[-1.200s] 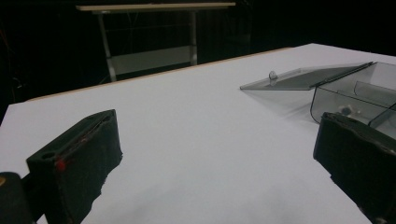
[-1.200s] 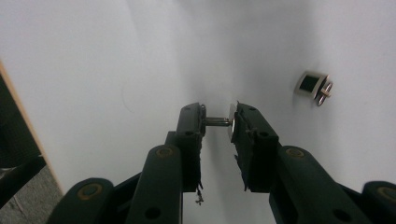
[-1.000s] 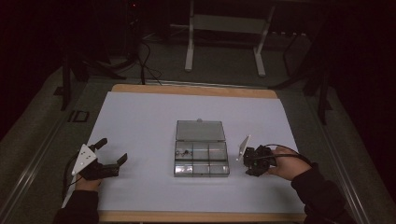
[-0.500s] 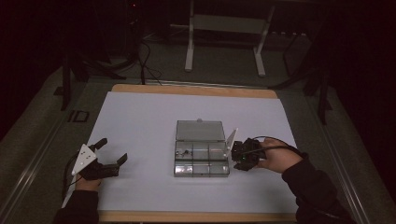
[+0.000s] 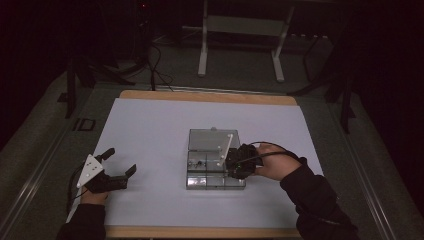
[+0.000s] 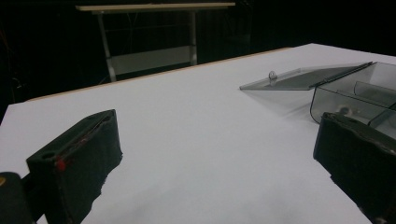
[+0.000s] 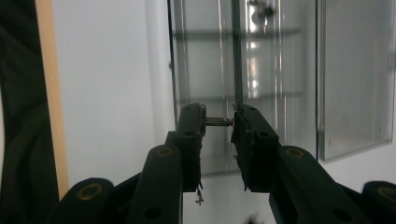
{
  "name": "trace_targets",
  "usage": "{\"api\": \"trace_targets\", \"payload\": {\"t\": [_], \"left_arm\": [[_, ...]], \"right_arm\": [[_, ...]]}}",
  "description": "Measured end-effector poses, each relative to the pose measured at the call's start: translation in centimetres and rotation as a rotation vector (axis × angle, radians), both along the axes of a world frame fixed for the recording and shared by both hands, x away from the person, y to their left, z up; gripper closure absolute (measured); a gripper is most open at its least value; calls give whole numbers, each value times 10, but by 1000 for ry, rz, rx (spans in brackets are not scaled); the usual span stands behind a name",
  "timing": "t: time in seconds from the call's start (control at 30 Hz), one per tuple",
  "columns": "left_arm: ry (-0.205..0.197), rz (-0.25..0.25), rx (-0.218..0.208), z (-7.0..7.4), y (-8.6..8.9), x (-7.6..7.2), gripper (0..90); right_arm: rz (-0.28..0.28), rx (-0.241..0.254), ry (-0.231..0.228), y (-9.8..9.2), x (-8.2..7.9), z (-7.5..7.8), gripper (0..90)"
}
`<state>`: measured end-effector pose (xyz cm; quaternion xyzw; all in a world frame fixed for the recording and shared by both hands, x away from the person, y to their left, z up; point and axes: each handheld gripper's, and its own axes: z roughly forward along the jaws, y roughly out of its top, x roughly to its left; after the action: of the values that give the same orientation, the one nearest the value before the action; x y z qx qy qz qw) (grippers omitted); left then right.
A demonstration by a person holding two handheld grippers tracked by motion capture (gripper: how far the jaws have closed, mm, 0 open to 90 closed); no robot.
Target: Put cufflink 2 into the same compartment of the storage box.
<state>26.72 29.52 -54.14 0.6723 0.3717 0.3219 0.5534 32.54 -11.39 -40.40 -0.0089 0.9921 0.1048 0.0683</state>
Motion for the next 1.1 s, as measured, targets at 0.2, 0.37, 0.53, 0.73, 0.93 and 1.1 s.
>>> {"api": "trace_targets", "payload": {"t": [0.2,0.37,0.53,0.73,0.93,1.1], "left_arm": [[1,-1,0,0,0,0,16],[1,-2,-1,0,0,0,17],[2,-3,0,0,0,0,17],[2,-2,0,0,0,0,16],[1,-3,0,0,0,0,16],[2,-3,1,0,1,0,16]], "right_arm": [[42,79,-19,21,-1,2,720],[76,162,-17,37,0,0,720],[82,233,-18,47,2,-5,720],[67,289,-10,56,6,-15,720],[71,285,9,64,10,-35,720],[64,260,22,69,13,-52,720]]}}
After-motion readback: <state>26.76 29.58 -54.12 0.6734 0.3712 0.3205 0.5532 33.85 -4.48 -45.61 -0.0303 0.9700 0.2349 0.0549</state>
